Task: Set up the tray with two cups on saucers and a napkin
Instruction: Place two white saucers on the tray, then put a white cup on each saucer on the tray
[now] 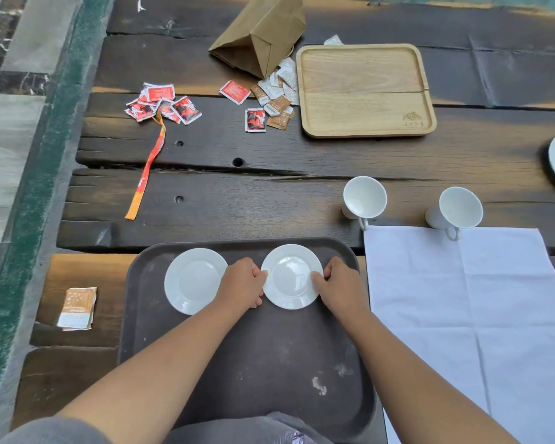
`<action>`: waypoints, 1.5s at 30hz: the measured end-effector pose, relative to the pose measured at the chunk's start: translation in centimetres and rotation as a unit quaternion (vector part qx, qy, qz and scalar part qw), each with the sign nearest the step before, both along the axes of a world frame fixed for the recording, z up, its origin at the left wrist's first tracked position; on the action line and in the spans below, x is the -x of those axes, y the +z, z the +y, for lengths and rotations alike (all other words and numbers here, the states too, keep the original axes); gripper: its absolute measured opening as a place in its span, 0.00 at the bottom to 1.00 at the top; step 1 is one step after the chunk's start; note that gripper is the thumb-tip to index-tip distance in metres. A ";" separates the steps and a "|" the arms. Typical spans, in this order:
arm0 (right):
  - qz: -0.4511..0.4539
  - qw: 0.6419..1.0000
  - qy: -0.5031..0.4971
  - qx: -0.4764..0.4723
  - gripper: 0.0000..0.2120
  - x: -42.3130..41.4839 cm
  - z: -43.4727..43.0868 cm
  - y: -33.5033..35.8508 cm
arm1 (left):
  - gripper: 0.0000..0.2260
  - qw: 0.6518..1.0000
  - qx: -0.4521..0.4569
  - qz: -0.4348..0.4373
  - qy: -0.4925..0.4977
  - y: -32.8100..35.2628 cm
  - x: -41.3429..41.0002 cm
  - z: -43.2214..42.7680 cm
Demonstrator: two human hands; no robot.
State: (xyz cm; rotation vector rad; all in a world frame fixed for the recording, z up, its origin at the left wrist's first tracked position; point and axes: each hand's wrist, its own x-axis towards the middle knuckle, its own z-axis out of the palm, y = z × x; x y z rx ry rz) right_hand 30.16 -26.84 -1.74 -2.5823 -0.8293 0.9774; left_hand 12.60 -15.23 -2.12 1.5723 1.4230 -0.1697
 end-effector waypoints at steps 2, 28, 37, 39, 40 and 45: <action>0.002 1.000 0.008 0.004 0.12 0.1 0.0 0.1 | 0.09 1.000 0.008 0.010 -0.010 0.4 -0.1 0.0; -0.093 0.970 0.224 0.017 0.25 5.0 -6.6 11.1 | 0.22 0.924 -0.181 -0.015 -0.336 10.3 4.6 -3.7; -0.070 0.975 0.211 -0.024 0.22 0.0 -8.4 11.6 | 0.25 0.927 -0.200 0.012 -0.316 11.8 0.2 -5.7; -0.053 0.977 0.205 -0.035 0.21 -1.9 -9.5 11.4 | 0.24 0.929 -0.204 0.012 -0.308 11.9 -1.6 -6.8; -0.045 0.978 0.202 -0.038 0.21 -2.9 -10.0 11.3 | 0.24 0.930 -0.204 0.012 -0.307 12.0 -2.5 -7.4; -0.061 0.973 0.219 -0.033 0.24 -7.5 -10.9 11.3 | 0.24 0.930 -0.204 0.030 -0.304 12.5 -6.0 -8.9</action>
